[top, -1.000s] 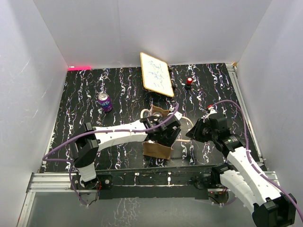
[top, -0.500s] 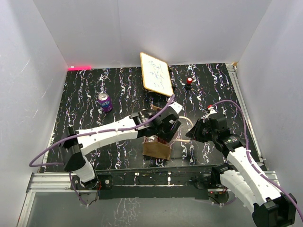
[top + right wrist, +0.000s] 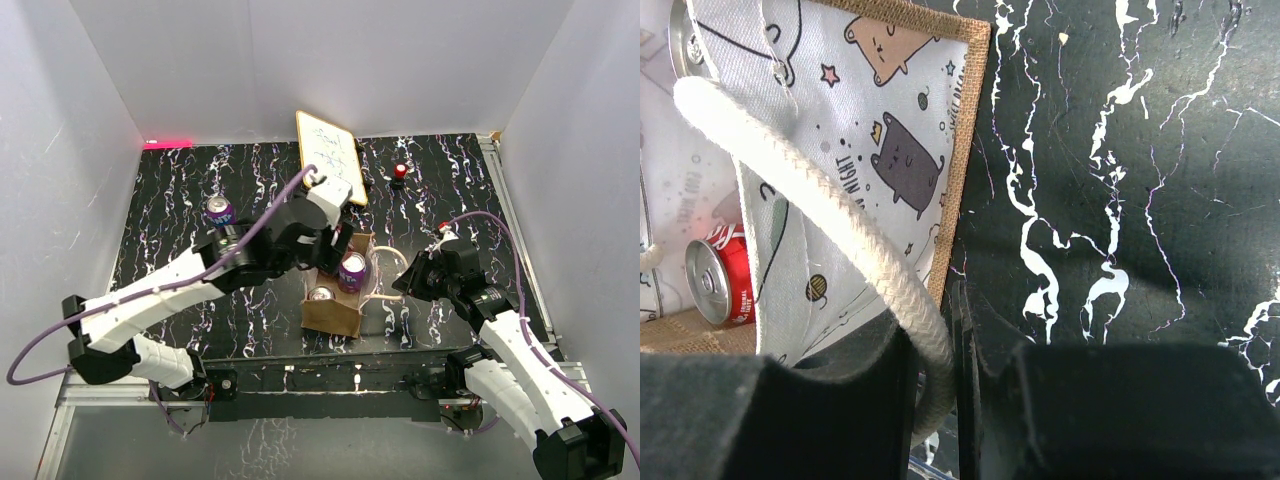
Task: Take the beverage out of the canvas bag
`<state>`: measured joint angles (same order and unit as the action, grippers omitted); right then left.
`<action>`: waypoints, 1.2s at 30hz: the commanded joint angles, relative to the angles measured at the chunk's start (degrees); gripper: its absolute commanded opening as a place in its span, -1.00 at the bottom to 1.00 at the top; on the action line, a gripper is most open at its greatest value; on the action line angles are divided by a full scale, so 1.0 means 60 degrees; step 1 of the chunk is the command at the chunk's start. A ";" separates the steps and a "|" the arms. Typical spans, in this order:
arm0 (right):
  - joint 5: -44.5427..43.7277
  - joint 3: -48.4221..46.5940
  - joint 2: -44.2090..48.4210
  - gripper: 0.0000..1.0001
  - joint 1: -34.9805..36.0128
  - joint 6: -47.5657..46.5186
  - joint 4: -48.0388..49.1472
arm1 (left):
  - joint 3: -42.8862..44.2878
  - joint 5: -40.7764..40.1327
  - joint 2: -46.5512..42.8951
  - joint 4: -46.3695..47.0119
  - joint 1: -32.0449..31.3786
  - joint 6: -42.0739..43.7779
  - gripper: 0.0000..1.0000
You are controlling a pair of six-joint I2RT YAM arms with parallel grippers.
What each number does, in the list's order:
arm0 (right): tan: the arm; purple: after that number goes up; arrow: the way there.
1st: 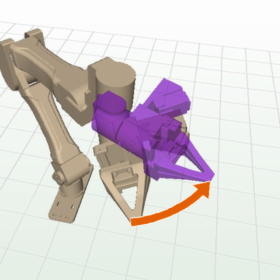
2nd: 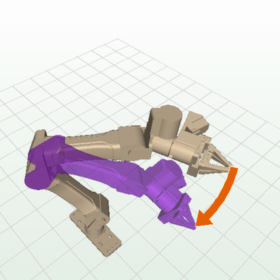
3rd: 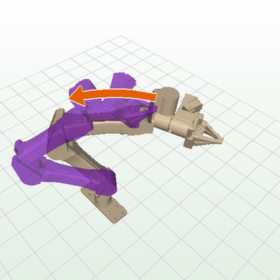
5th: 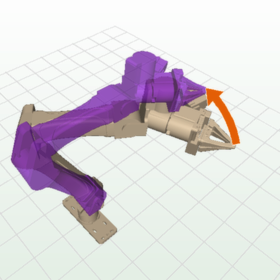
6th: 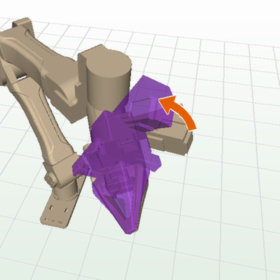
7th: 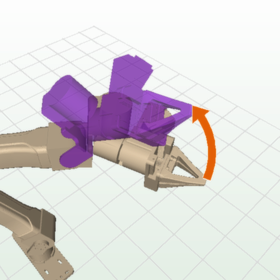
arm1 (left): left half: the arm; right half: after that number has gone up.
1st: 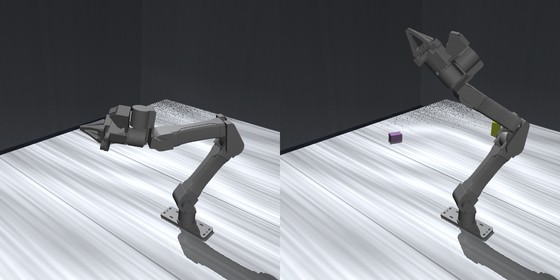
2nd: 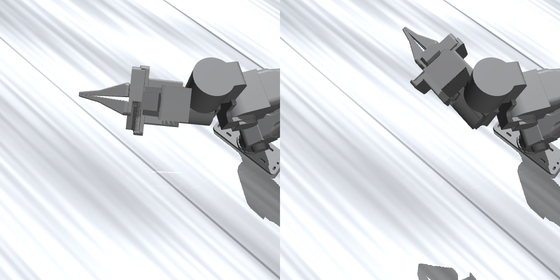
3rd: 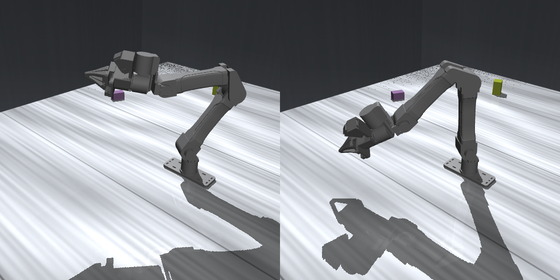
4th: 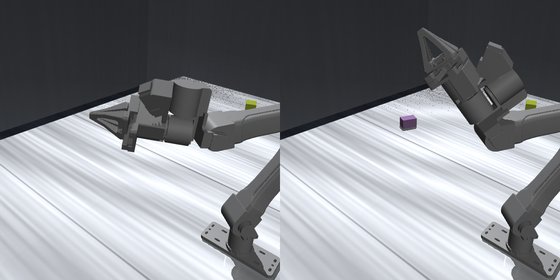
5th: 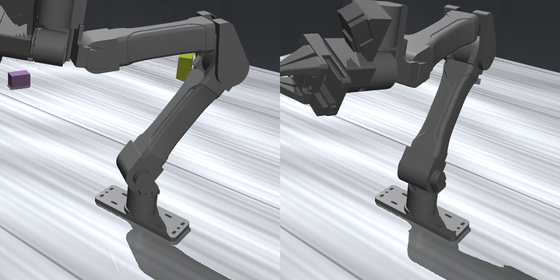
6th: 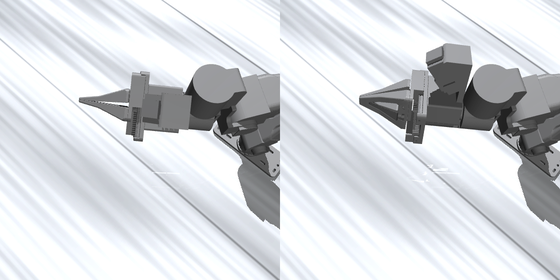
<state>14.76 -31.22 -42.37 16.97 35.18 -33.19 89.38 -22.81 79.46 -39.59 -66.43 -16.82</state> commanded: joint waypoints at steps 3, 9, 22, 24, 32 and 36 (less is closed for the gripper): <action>-0.0047 -0.0092 0.0031 -0.59 -0.0003 -0.0048 0.0296 | 0.0940 -0.1614 -0.1709 0.0589 -0.0002 0.0845 -1.00; -0.0030 -0.0056 -0.0052 -0.59 -0.0002 -0.0055 0.0412 | -0.0055 -0.3364 -0.3223 0.1365 -0.0001 0.1191 -1.00; 0.0019 -0.0026 -0.0167 -0.59 -0.0004 -0.0053 0.0437 | -0.4183 -0.6514 -0.3716 0.1488 0.0031 0.0161 -1.00; 0.0015 -0.0039 -0.0198 -0.59 -0.0003 -0.0062 0.0448 | -0.4672 -0.6444 -0.3636 0.1727 0.0249 0.0152 -1.00; 0.0022 -0.0053 -0.0211 -0.59 -0.0002 -0.0048 0.0420 | -0.4929 -0.2716 -0.2648 0.2788 0.3512 0.0108 -1.00; 0.0037 -0.0054 -0.0178 -0.59 -0.0002 -0.0051 0.0384 | -0.3694 -0.1739 -0.1090 0.2487 0.4684 0.0145 -1.00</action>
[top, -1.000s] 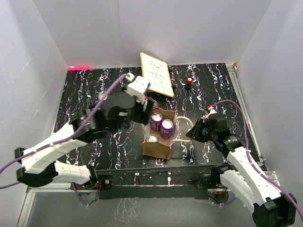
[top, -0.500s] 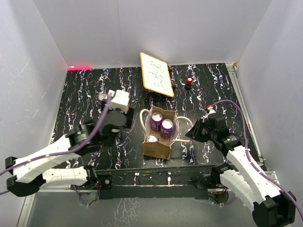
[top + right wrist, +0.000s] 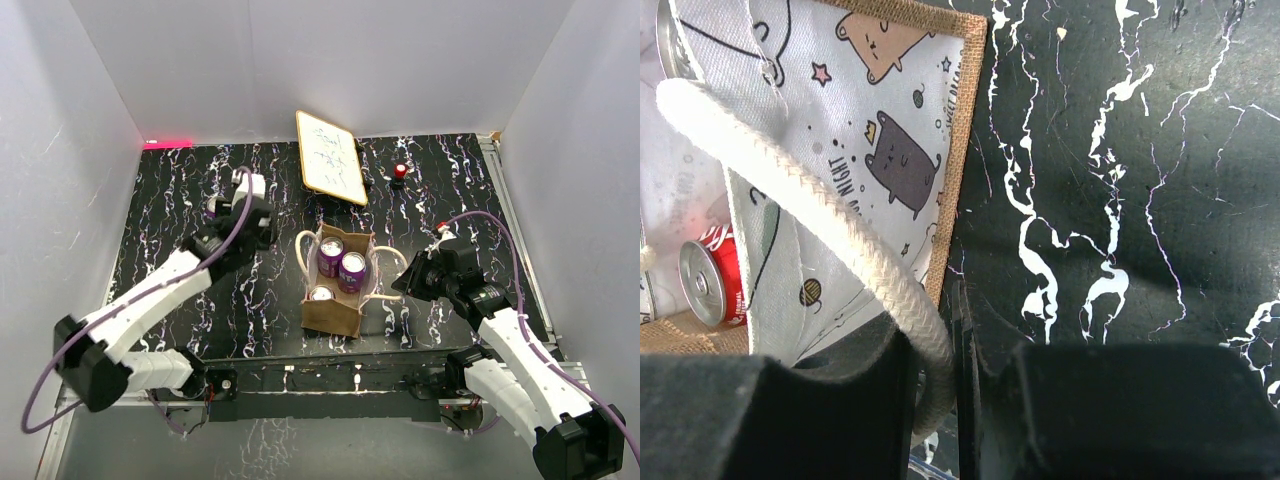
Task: Take the beverage out of the canvas bag
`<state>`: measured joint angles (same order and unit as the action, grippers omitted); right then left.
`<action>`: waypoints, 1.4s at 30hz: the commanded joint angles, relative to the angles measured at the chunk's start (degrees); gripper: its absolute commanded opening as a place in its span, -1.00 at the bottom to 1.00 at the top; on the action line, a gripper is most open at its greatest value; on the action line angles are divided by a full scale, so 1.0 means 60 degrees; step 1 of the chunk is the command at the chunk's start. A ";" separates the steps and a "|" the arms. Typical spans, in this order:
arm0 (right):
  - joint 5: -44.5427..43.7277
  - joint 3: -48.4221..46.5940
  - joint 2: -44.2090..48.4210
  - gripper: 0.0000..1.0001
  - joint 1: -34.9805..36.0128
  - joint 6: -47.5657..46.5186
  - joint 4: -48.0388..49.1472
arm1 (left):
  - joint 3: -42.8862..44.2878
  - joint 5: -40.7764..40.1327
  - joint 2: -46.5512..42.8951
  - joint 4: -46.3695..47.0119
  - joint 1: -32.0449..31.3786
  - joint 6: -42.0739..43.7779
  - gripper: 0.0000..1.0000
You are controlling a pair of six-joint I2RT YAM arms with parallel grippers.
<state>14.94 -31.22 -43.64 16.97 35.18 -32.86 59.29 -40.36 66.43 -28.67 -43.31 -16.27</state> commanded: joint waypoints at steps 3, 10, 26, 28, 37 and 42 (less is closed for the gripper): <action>-0.0026 -0.0054 0.0058 -0.59 -0.0009 -0.0042 0.0323 | 0.2243 0.1614 0.2225 0.0636 0.1351 0.0218 -1.00; -0.0046 0.0002 0.0081 -0.59 -0.0002 0.0000 0.0353 | 0.3771 0.2039 0.4358 0.1112 0.2237 0.0518 -1.00; -0.0221 -0.0011 -0.0034 -0.59 -0.0002 0.0033 0.0346 | 0.4198 0.2961 0.6226 0.1716 0.3312 0.0672 -1.00; -0.0207 -0.0018 -0.0097 -0.59 -0.0002 0.0025 0.0349 | 0.4182 0.3015 0.6294 0.1650 0.3370 0.0679 -1.00; -0.0162 -0.0011 -0.0202 -0.59 -0.0006 0.0006 0.0398 | 0.3963 0.3049 0.6337 0.1660 0.3592 0.0625 -1.00; -0.0175 0.0004 -0.0168 -0.59 -0.0013 0.0000 0.0419 | 0.3860 0.3019 0.6331 0.1622 0.3655 0.0465 -1.00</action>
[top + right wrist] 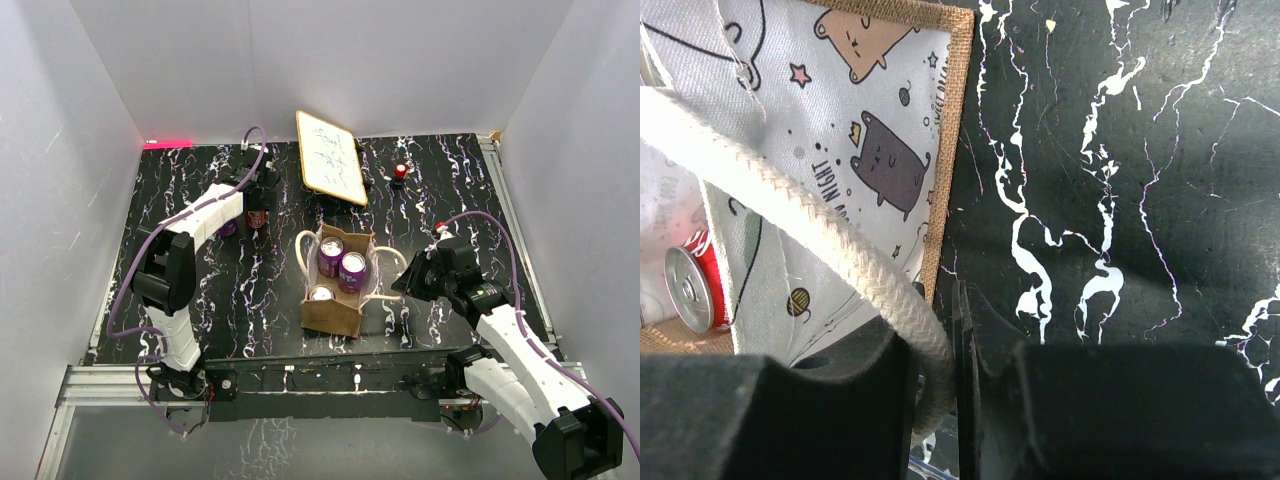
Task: Take the beverage out of the canvas bag
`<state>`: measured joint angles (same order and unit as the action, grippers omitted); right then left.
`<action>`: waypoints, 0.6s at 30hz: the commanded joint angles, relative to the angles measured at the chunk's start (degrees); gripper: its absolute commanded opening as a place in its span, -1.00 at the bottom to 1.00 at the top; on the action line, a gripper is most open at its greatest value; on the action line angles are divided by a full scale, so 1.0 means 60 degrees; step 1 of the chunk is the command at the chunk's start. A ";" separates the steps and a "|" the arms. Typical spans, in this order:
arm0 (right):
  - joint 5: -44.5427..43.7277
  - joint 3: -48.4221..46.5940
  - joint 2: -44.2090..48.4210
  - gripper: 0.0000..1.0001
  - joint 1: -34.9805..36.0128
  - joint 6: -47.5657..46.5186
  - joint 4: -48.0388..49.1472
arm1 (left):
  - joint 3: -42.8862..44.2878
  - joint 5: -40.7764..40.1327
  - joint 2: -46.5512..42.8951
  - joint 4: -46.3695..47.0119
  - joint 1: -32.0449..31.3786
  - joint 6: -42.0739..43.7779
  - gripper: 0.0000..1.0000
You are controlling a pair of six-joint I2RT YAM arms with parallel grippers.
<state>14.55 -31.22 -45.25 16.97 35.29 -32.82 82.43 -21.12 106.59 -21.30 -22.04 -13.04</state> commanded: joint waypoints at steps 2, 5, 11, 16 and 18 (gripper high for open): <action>-0.0110 -0.0011 0.0066 -0.59 -0.0006 -0.0022 0.0411 | -0.0009 -0.0225 -0.0348 0.0332 0.0120 -0.0111 -1.00; -0.0095 -0.0011 0.0029 -0.59 -0.0002 -0.0029 0.0406 | -0.0053 -0.0193 -0.0362 0.0321 0.0158 -0.0166 -1.00; -0.0095 -0.0011 0.0064 -0.59 -0.0009 -0.0022 0.0411 | -0.0100 -0.0185 -0.0367 0.0201 0.0168 -0.0279 -0.99; -0.0095 -0.0005 0.0086 -0.59 -0.0002 -0.0031 0.0412 | -0.0121 -0.0170 -0.0362 -0.0023 0.0165 -0.0405 -0.93; -0.0095 0.0004 0.0086 -0.59 -0.0011 -0.0022 0.0405 | -0.0157 -0.0222 -0.0378 -0.0021 0.0171 -0.0412 -0.88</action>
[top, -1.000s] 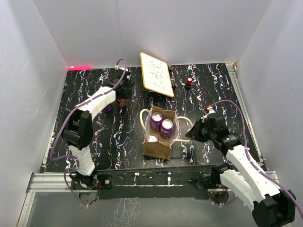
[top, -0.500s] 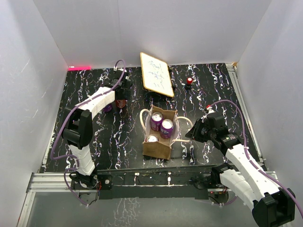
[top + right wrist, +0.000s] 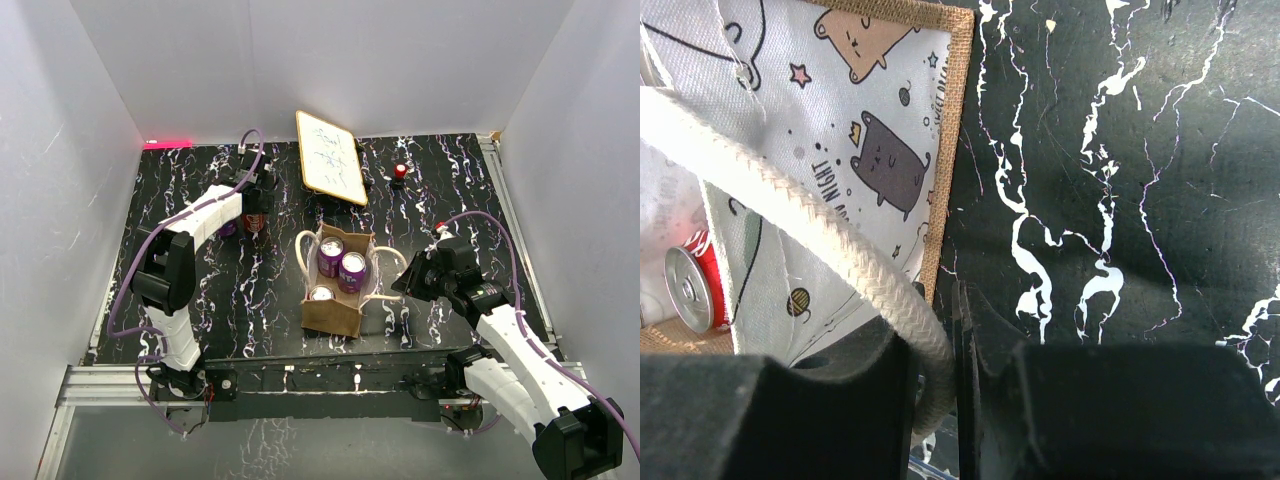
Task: Take the beverage out of the canvas bag
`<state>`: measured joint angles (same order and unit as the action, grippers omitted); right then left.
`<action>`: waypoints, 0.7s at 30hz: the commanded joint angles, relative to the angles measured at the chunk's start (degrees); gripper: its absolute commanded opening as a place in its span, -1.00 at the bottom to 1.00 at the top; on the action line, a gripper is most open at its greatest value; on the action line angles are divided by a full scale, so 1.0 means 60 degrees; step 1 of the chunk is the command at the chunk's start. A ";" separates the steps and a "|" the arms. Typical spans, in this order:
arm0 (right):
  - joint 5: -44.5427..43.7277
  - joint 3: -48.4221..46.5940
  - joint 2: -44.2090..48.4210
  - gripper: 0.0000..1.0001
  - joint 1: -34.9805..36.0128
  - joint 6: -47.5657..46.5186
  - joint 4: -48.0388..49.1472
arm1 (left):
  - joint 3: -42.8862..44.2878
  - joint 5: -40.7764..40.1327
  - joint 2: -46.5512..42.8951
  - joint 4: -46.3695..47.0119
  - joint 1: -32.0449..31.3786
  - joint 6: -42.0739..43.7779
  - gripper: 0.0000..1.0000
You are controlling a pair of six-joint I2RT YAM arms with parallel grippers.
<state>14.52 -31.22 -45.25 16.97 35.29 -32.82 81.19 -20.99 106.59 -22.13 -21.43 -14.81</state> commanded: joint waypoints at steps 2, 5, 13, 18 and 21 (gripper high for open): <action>-0.0092 0.0002 0.0086 -0.59 -0.0003 -0.0022 0.0402 | 0.0020 -0.0315 -0.0402 0.0114 0.0071 -0.0106 -0.83; -0.0077 -0.0008 0.0087 -0.59 -0.0002 -0.0022 0.0415 | 0.0018 -0.0410 -0.0365 0.0072 0.0063 -0.0125 -0.68; -0.0077 0.0004 0.0145 -0.59 -0.0002 -0.0022 0.0410 | -0.0007 -0.0647 -0.0363 0.0048 0.0065 -0.0099 -0.37; -0.0062 0.0004 0.0174 -0.59 -0.0002 -0.0023 0.0407 | -0.0075 -0.0705 -0.0442 0.0092 0.0069 -0.0081 -0.19; -0.0048 0.0004 0.0185 -0.59 -0.0005 -0.0026 0.0414 | -0.0091 -0.0691 -0.0491 0.0105 0.0061 -0.0052 -0.01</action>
<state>14.55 -31.22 -45.08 16.97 35.29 -32.82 80.88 -22.79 106.56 -22.11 -21.43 -15.44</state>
